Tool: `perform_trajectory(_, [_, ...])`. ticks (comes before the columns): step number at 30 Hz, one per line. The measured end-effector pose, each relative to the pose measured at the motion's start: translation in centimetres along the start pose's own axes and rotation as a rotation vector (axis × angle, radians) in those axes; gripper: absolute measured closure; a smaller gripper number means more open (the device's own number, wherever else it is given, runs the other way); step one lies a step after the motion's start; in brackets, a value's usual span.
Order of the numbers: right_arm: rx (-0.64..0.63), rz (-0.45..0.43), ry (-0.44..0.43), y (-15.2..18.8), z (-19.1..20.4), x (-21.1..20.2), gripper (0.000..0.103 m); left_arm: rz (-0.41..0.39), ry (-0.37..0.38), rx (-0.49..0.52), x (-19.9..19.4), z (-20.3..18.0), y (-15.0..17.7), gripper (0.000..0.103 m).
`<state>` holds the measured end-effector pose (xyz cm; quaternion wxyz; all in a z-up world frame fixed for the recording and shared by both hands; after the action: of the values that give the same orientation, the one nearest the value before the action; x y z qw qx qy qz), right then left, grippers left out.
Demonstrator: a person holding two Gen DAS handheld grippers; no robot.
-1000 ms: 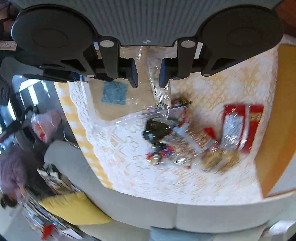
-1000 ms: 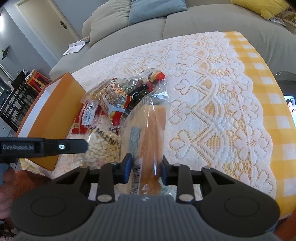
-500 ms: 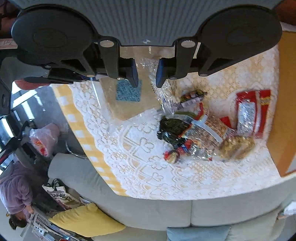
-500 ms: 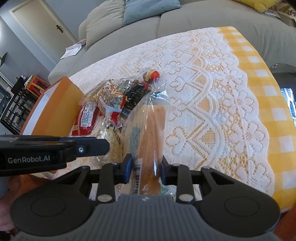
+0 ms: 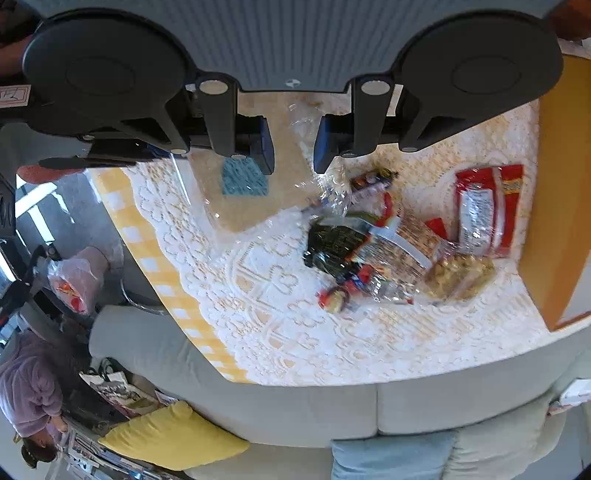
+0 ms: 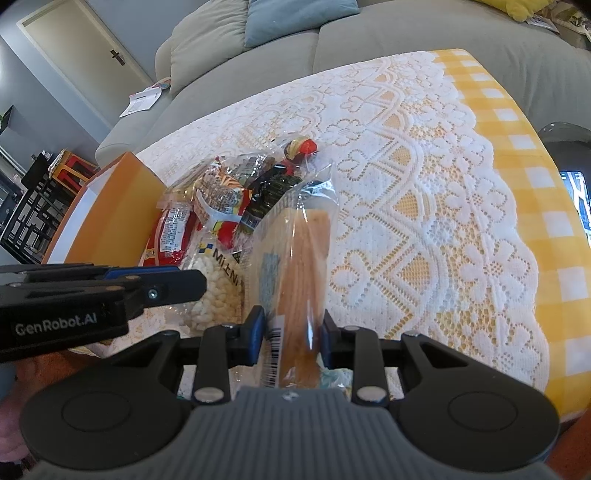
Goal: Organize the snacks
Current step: 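Grasp the clear bag of white candies with the left gripper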
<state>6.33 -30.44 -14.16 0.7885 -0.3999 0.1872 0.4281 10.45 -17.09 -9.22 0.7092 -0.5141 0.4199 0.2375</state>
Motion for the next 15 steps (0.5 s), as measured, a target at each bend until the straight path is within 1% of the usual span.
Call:
perform_trajectory(1, [0.000, 0.000, 0.000, 0.0, 0.0, 0.0, 0.074, -0.026, -0.027, -0.015, -0.3, 0.3, 0.0, 0.071])
perform_trajectory(2, [0.000, 0.001, 0.000, 0.0, 0.0, 0.0, 0.074, -0.052, -0.057, -0.039, -0.6, 0.8, -0.1, 0.066])
perform_trajectory(3, [0.000, 0.001, 0.000, 0.0, 0.0, 0.0, 0.074, -0.075, -0.108, -0.062, -0.6, 1.4, 0.0, 0.043])
perform_trajectory(4, [0.000, 0.001, 0.001, 0.0, 0.0, 0.0, 0.074, -0.067, -0.155, -0.073, -0.2, 1.9, 0.1, 0.027])
perform_trajectory(5, [0.000, 0.001, 0.001, 0.0, 0.0, 0.0, 0.074, -0.038, -0.168, -0.086, 0.5, 2.5, 0.3, 0.028])
perform_trajectory(6, [0.000, 0.001, 0.001, 0.0, 0.0, 0.0, 0.074, 0.006, -0.155, -0.110, 1.4, 3.2, 0.6, 0.036])
perform_trajectory(7, [-0.001, 0.001, 0.001, 0.0, 0.0, 0.0, 0.074, 0.050, -0.133, -0.143, 2.3, 4.0, 0.9, 0.040])
perform_trajectory(9, [-0.003, 0.003, 0.000, 0.1, 0.0, 0.0, 0.074, 0.103, -0.142, -0.198, 3.6, 5.3, 1.5, 0.040])
perform_trajectory(11, [-0.006, 0.004, 0.001, 0.1, 0.1, 0.0, 0.074, 0.136, -0.158, -0.195, 4.6, 6.4, 2.3, 0.035])
perform_trajectory(12, [-0.006, 0.004, 0.002, 0.2, 0.1, 0.0, 0.074, 0.159, -0.155, -0.196, 4.9, 6.6, 2.6, 0.033])
perform_trajectory(15, [-0.014, 0.003, 0.006, 0.1, 0.3, 0.1, 0.074, 0.211, -0.110, -0.229, 6.0, 7.4, 3.9, 0.031])
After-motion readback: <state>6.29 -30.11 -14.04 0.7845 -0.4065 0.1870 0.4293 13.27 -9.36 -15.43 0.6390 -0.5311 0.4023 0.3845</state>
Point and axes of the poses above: each gripper's, at about its wrist camera, not at the fingertips, and x roughly the way its jaws point, z to its left, y to its underside, the point moved 3 cm from there along x, roughly the way its jaws point, and after that the axes turned 15 degrees about -y, right-handed, at the moved point
